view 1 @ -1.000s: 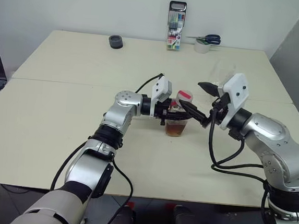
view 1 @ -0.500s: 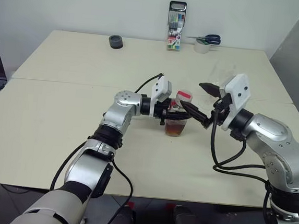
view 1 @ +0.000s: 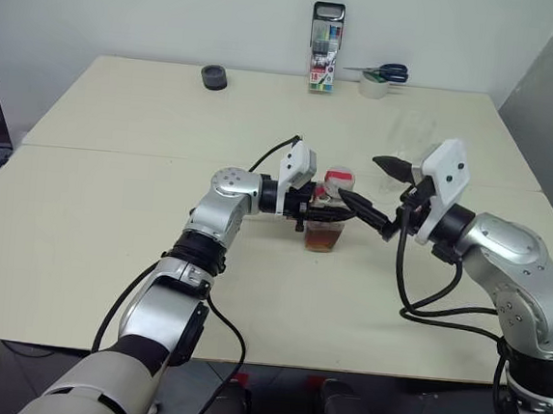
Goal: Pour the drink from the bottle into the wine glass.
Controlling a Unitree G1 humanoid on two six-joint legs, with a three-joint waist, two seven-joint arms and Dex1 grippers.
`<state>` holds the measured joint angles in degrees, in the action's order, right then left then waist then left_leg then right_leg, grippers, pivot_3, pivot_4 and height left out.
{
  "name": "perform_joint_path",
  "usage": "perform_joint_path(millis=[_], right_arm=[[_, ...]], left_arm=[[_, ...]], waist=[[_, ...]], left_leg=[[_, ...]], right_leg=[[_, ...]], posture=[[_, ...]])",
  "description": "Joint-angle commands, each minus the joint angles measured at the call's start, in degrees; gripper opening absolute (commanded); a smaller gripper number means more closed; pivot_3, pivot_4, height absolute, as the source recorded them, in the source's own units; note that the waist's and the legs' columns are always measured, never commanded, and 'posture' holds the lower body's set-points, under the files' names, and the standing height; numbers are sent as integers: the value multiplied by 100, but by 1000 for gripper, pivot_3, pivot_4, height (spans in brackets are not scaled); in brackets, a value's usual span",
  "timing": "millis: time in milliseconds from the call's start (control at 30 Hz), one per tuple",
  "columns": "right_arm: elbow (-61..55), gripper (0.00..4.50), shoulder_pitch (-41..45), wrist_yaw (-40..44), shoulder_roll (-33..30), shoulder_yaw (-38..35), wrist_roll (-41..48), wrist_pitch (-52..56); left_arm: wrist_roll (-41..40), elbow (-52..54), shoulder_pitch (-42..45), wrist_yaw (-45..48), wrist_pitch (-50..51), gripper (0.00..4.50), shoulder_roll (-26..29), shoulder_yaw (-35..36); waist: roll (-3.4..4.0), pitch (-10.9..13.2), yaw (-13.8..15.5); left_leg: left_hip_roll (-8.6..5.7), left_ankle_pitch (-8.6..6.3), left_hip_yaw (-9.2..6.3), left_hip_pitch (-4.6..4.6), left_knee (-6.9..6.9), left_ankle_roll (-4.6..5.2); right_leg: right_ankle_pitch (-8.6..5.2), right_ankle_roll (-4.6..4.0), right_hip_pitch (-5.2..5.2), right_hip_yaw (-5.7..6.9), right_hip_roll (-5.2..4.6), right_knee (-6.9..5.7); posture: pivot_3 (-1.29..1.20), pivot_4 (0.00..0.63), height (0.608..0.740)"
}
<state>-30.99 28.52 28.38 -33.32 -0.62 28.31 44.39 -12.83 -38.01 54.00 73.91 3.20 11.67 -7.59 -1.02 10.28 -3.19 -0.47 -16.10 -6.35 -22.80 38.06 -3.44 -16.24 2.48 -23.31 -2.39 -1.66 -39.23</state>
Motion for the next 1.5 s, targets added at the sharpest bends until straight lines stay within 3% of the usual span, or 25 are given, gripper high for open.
perform_joint_path(millis=[33, 633, 733, 800, 1033, 1500], right_arm=[[-145, 4259, 5, 7, -60, -197, 41, -17], [-402, 4259, 18, 412, -225, -311, 802, 322], [-375, 4259, 26, 404, -230, -344, 862, 338], [-372, 4500, 24, 381, -201, -427, 960, 362], [-333, 4500, 239, 45, -34, -563, 1389, 754], [169, 4500, 633, 47, 75, -207, 1144, 613]], left_arm=[[-111, 318, 39, 54, -88, 1689, 5, 63], [-118, 304, 46, 25, -109, 1689, 11, 96], [-143, 323, 36, 31, -98, 1689, 5, 108], [-151, 338, 30, 30, -94, 1689, -1, 108], [-213, 484, 13, 76, -58, 1689, -50, 92], [-188, 701, -62, 184, -62, 1689, -76, 16]], waist=[[0, 0, -1], [0, 0, 3], [0, 0, 4], [0, 0, 4], [0, 0, 8], [0, 0, 2]], left_leg=[[0, 0, 0, 0, 0, 0], [0, 0, 0, 0, 0, 0], [0, 0, 0, 0, 0, 1], [0, 0, 0, 0, 0, 1], [1, 0, 0, 0, 0, 0], [0, 0, 0, 0, 0, 0]], right_leg=[[0, 0, 0, 0, 0, 0], [0, 0, 0, 1, 0, 0], [0, 0, 0, 0, 0, -1], [0, 0, 0, 0, 0, 0], [0, 0, 0, 0, 0, -1], [0, 0, 0, 0, 0, -1]], posture=[[0, 150, 740], [0, 150, 740], [0, 150, 740], [0, 150, 740], [0, 150, 740], [0, 150, 740]])
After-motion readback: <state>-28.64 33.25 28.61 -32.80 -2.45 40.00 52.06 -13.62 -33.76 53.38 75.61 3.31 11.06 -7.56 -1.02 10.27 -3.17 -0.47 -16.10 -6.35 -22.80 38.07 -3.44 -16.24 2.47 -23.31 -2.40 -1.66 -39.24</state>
